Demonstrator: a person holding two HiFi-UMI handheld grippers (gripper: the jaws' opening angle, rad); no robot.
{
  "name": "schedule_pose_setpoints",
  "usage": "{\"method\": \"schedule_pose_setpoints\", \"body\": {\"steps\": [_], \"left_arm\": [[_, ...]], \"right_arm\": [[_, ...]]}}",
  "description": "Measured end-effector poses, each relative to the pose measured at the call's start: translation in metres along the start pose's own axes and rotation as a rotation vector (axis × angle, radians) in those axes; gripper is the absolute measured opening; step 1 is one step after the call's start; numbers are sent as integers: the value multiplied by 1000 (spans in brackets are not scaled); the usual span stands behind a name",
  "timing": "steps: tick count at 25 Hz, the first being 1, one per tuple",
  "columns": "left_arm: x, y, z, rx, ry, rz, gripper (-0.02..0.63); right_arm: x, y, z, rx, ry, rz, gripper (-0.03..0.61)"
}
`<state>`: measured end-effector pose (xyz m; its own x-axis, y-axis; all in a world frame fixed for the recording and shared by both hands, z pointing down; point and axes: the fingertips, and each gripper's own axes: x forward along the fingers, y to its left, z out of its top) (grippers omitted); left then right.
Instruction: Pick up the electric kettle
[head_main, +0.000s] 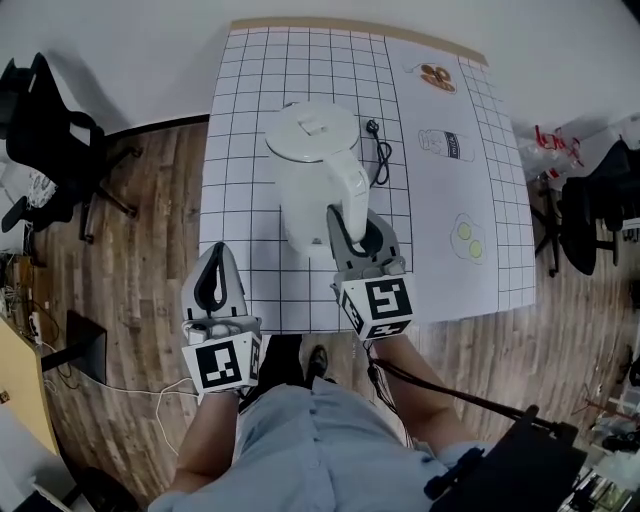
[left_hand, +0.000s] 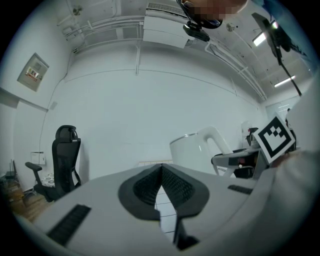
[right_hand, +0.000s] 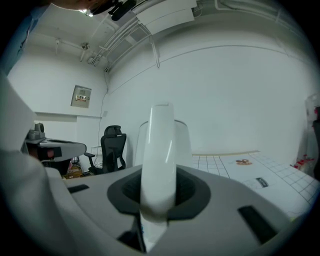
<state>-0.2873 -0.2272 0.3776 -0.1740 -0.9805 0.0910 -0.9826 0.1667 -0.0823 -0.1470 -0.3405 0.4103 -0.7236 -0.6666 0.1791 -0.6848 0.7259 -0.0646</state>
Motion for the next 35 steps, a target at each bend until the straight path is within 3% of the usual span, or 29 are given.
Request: {"method": "schedule_pose_setpoints", "body": {"steps": [5, 10, 19, 24, 28, 35], "left_arm": [[19, 10, 25, -12, -15, -11, 2], [36, -16, 55, -14, -73, -60, 2], [68, -72, 90, -9, -128, -278, 2], [82, -108, 93, -10, -137, -366, 2], [71, -140, 70, -5, -106, -446, 2], [120, -163, 60, -5, -28, -549, 2]], "right_arm": [[6, -12, 58, -2, -70, -34, 75], [-13, -48, 108, -26, -154, -95, 75], [-72, -115, 151, -72, -203, -338, 75], [-101, -149, 142, -92, -180, -439, 75], [-139, -159, 99, -60, -162, -519, 75], [-106, -196, 45, 35, -83, -583, 75]]}}
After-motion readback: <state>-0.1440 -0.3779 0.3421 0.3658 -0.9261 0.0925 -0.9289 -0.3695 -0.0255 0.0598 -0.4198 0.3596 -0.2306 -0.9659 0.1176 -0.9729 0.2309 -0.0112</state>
